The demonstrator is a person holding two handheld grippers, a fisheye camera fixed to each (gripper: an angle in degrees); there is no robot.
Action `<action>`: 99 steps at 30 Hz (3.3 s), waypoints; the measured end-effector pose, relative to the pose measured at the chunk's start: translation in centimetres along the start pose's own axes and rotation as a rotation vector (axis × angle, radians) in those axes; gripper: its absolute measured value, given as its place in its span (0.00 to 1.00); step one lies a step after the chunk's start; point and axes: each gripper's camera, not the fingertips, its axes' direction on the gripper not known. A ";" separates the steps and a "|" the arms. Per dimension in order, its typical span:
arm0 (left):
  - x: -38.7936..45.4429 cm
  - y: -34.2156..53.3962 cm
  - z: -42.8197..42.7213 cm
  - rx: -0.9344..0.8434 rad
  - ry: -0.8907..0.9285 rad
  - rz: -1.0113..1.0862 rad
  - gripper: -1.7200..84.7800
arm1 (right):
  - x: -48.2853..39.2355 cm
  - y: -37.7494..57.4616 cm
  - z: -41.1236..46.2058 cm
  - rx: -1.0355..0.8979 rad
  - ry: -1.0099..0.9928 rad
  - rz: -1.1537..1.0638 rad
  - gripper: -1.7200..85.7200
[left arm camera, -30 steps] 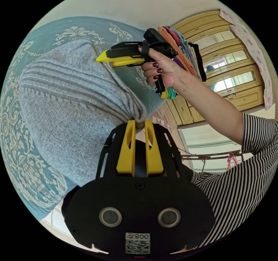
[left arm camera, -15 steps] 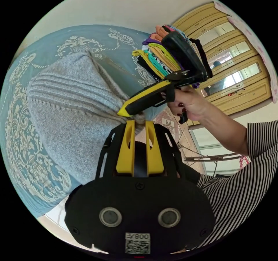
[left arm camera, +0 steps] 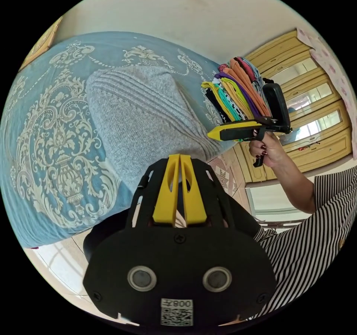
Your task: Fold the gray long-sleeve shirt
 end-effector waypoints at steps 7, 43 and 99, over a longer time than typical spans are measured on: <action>-1.3 0.2 1.4 -0.075 0.044 -0.024 0.02 | -2.1 -0.5 7.5 -0.103 0.069 -0.003 0.02; -20.1 5.8 -3.5 0.028 0.587 -0.427 0.23 | 8.7 1.0 16.0 0.172 -0.430 0.388 0.18; 10.7 12.2 1.1 -0.030 0.713 -0.194 0.12 | 27.9 37.9 37.6 0.325 -0.739 0.315 0.10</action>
